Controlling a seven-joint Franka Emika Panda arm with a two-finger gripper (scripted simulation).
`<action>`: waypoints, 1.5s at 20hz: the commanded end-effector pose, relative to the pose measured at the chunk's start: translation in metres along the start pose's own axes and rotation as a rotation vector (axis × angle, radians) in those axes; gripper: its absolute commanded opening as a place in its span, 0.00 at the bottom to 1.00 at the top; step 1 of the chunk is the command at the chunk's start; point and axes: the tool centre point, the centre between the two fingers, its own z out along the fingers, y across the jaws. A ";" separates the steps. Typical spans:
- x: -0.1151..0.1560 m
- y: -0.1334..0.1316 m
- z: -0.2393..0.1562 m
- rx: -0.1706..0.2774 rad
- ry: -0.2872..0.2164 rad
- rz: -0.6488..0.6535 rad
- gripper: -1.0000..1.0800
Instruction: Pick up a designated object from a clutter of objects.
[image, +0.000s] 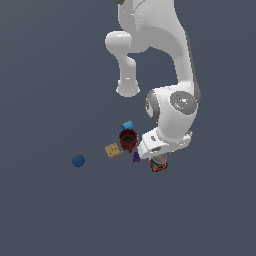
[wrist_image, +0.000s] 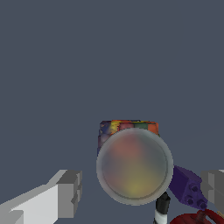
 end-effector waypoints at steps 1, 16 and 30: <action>0.000 0.000 0.003 0.000 0.000 0.000 0.96; 0.000 -0.001 0.051 0.000 0.001 -0.001 0.00; -0.002 -0.001 0.046 0.000 0.000 -0.001 0.00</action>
